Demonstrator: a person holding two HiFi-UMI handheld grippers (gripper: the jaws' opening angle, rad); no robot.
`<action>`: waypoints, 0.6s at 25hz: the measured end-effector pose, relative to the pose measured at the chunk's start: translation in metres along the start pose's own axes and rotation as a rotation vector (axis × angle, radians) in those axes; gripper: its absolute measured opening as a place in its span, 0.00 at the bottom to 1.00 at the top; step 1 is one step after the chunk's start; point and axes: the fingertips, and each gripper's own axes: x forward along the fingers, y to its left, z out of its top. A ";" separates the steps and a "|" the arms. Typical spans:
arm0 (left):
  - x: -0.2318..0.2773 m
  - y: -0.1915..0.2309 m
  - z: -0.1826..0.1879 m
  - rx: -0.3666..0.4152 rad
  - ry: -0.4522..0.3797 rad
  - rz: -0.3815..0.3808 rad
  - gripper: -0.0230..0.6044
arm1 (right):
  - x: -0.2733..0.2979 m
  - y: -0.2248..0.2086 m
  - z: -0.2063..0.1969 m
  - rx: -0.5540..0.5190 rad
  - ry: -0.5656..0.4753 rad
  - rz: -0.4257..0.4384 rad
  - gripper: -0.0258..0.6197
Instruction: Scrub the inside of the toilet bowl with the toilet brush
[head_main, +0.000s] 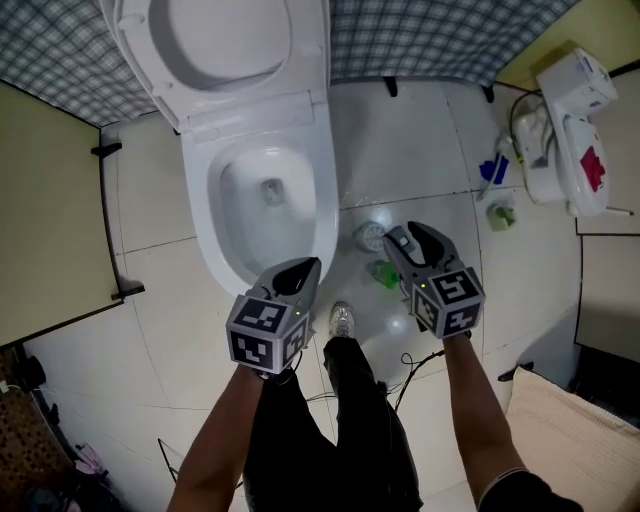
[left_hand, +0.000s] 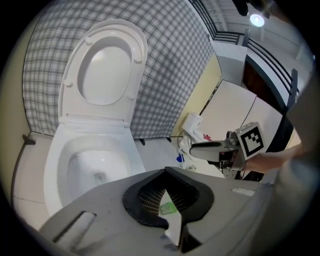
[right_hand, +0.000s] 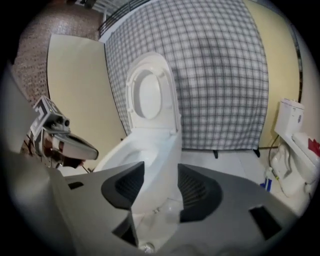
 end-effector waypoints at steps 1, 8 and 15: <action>-0.007 0.003 0.011 0.002 -0.022 0.007 0.05 | -0.003 0.012 0.019 0.006 -0.047 0.022 0.34; -0.067 0.028 0.078 0.018 -0.161 0.058 0.05 | -0.011 0.098 0.121 -0.049 -0.213 0.164 0.05; -0.127 0.034 0.132 0.032 -0.259 0.081 0.05 | -0.022 0.166 0.184 -0.028 -0.262 0.278 0.04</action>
